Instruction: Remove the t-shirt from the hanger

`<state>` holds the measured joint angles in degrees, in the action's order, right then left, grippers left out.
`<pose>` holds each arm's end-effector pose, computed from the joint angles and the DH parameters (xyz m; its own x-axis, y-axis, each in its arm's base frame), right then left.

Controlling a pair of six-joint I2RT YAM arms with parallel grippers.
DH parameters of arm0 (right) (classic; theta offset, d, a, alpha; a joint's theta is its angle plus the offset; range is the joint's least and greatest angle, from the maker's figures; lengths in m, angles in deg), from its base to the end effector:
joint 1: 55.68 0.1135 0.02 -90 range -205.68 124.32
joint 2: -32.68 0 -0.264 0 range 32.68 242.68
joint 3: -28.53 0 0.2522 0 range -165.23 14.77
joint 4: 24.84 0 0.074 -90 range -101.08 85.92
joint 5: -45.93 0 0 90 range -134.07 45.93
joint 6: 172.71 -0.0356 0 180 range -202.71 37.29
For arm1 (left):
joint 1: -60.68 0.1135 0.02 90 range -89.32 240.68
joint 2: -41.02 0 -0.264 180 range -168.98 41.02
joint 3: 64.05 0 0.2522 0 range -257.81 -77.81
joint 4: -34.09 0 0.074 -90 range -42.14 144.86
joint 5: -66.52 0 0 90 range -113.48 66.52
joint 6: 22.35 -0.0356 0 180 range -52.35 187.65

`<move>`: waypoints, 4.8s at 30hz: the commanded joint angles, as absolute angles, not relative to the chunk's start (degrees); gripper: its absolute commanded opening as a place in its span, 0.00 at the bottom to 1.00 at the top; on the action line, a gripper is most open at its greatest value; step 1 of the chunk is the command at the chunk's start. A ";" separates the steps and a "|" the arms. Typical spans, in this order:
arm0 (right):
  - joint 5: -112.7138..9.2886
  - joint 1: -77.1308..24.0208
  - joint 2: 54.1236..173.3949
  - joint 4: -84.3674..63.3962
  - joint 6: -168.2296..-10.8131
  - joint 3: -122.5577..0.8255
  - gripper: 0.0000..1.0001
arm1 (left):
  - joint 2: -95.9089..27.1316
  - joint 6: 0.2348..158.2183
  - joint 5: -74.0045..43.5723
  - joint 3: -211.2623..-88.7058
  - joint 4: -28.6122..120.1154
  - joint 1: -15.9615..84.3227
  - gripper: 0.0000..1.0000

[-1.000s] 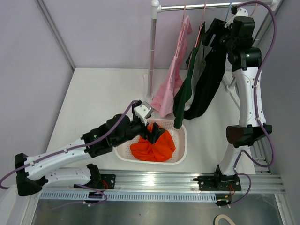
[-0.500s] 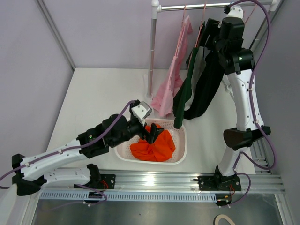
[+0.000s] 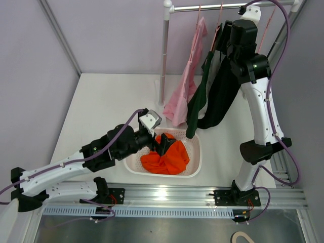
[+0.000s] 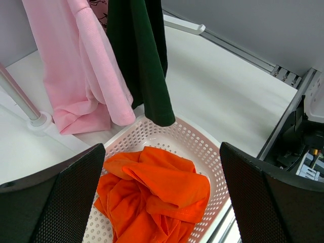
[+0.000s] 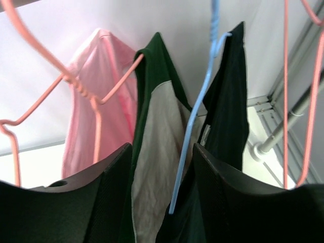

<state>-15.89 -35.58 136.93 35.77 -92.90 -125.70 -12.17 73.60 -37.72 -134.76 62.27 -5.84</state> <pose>0.3352 0.1047 0.5431 -0.1470 0.1123 -0.9827 0.1615 0.9829 0.0881 0.0913 -0.1882 0.3807 -0.1555 0.1057 -0.9822 0.7808 0.6222 -0.0566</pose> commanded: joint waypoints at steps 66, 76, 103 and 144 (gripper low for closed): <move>-11.38 -32.75 114.52 31.02 -91.05 -109.62 0.00 | -10.48 71.25 -38.23 -137.82 62.09 -9.88 0.99; -9.00 -30.19 104.49 33.83 -107.74 -93.60 0.00 | -23.14 57.81 -47.58 -143.12 52.36 -23.17 0.99; -14.63 -23.61 102.11 38.58 -111.45 -98.09 0.00 | -48.62 45.85 -50.99 -151.81 22.27 -21.06 0.99; -7.33 -33.10 119.16 29.61 -96.33 -115.38 0.00 | -37.81 51.74 -49.41 -149.97 33.88 -30.29 0.01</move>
<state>-9.02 -31.85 118.65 36.77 -98.52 -110.18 -37.29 49.21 -52.84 -150.76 36.39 -28.07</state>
